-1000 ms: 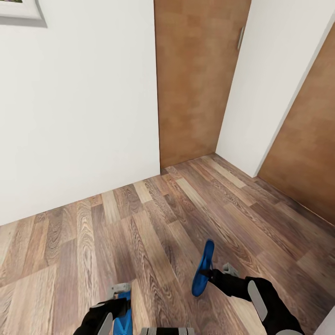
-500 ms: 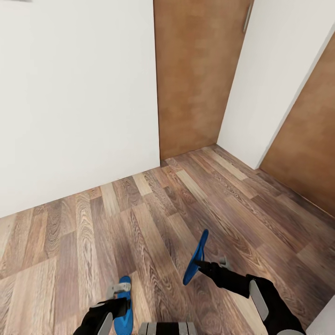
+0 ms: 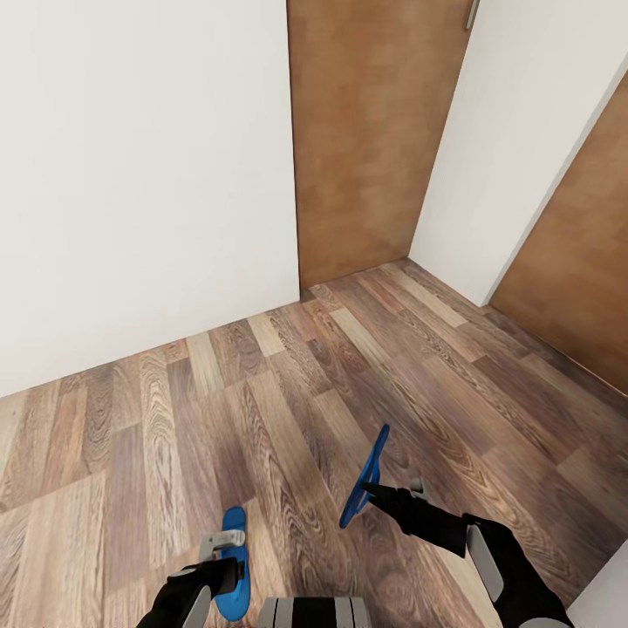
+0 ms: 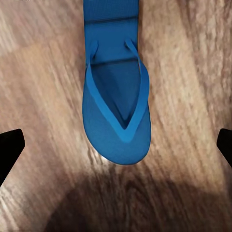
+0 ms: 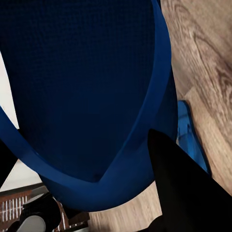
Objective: In the bedroom, move the book from the bed onto either nightstand, and place the two sandals side by side next to the bed.
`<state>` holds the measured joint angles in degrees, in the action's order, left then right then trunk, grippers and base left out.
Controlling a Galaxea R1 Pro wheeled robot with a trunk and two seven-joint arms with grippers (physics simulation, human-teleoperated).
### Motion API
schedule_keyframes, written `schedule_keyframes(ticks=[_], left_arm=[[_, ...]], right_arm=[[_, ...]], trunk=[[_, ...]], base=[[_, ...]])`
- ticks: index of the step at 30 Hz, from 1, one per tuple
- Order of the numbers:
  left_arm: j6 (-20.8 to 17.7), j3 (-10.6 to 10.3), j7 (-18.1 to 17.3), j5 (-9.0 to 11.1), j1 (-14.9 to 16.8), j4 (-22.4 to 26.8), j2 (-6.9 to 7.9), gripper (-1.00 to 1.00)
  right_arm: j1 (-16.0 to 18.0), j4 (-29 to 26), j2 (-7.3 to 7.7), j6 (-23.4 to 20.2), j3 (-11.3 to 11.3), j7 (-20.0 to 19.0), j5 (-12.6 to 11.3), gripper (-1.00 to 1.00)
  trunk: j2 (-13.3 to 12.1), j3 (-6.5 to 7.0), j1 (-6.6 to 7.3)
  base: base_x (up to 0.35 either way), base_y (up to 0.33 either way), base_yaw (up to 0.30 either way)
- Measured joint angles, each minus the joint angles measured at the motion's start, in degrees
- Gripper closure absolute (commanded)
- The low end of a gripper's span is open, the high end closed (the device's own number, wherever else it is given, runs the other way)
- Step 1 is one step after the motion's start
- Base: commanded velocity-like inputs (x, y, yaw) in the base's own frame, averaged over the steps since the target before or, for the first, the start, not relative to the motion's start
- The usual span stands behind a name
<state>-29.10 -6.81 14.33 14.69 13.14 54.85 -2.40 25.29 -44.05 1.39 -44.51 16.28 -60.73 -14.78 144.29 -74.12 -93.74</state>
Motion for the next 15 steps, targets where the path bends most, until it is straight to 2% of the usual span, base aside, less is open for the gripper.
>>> schedule_keyframes(ticks=[15], left_arm=[[0.19,0.00,0.02,-0.02,-0.02,0.00,-0.09,-1.00]], right_arm=[[0.00,-0.03,0.23,-0.01,0.27,0.18,0.05,1.00]], trunk=[[0.00,0.00,0.00]], base=[[0.000,0.000,0.000]])
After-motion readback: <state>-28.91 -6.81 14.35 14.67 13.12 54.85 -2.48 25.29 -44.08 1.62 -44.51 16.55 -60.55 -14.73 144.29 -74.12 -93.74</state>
